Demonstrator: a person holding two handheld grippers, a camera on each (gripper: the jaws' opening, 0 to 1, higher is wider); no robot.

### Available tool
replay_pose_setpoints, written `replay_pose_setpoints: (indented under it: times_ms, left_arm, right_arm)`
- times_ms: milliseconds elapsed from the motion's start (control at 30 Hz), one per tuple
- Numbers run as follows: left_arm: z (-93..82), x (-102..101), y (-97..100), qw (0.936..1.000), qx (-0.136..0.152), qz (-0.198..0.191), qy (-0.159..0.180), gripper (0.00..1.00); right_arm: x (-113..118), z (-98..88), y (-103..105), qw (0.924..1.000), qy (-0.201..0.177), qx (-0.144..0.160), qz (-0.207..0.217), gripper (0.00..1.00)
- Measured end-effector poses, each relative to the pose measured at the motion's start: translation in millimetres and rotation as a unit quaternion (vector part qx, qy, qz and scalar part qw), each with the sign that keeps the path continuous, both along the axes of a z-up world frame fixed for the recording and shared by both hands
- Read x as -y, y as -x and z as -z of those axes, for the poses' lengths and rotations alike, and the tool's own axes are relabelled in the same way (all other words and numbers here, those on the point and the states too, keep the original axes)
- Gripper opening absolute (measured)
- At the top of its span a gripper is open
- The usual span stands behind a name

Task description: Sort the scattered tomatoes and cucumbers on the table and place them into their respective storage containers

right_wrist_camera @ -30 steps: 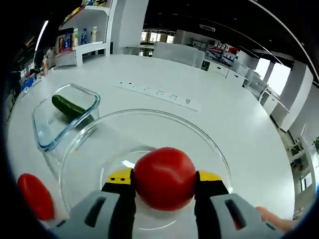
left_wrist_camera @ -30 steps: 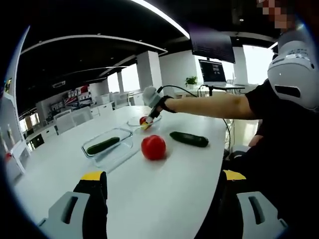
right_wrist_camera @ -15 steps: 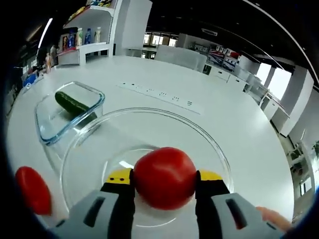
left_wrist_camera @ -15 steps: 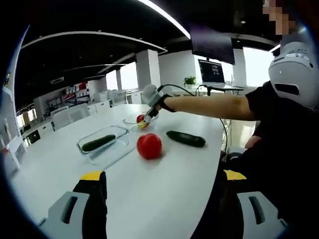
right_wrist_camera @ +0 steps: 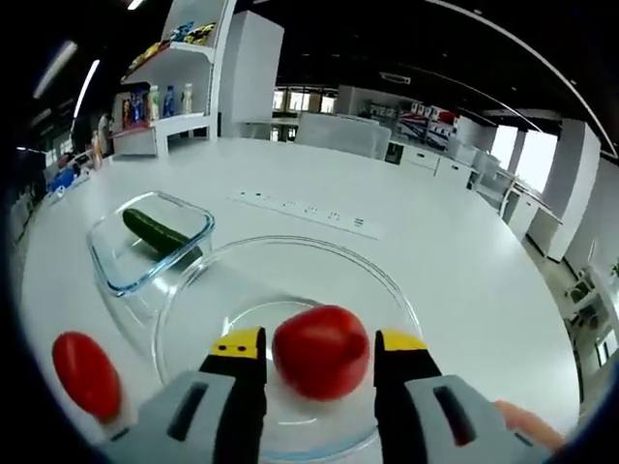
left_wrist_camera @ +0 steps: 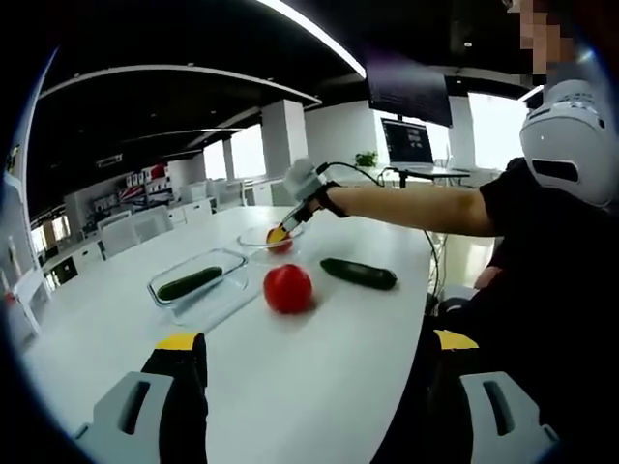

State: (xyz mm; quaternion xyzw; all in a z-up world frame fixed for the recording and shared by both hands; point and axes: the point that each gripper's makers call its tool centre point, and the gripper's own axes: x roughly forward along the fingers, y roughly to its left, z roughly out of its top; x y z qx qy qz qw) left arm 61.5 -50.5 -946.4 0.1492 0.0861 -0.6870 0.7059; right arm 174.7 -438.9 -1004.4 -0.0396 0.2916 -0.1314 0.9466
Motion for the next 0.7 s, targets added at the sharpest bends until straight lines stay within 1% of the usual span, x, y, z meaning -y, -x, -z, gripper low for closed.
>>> replay_pose_setpoints:
  times_ms: [100,167,333,433,533,633,667,700]
  left_arm:
    - [0.3,0,1.8,1.0,-0.001,0.001,-0.002,0.93]
    - [-0.7,-1,1.8,1.0,0.001,-0.002,-0.002,0.93]
    - [-7.4,-5,3.9,1.0,0.006,-0.006,0.003,0.94]
    - [-9.4,-5,5.1,0.9999,0.008,-0.006,0.005,0.94]
    - [-8.5,-5,3.3,0.9999,0.009,-0.01,0.005,0.94]
    - [-6.7,-4,1.9,0.9999,0.01,-0.012,0.003,0.94]
    - [-6.7,-3,1.4,0.9998,0.012,-0.013,0.003,0.94]
    - [-6.7,-2,1.8,0.9998,0.011,-0.013,0.003,0.94]
  right_arm:
    - [-1,-1.7,5,1.0,0.0,0.008,-0.003,0.44]
    - [0,-4.4,4,0.9998,-0.002,0.017,-0.006,0.44]
    - [-1,-12.1,19,0.9991,0.0,0.043,-0.008,0.44]
    - [-3,-18.3,31,0.998,-0.007,0.063,-0.01,0.47]
    - [-6,-24.9,44,0.9966,-0.008,0.08,-0.015,0.55]
    - [-11,-33.0,57,0.995,-0.007,0.097,-0.024,0.59]
    - [-17,-35.4,71,0.9942,-0.009,0.103,-0.029,0.6]
    - [-21,-37.9,77,0.9934,-0.012,0.109,-0.034,0.61]
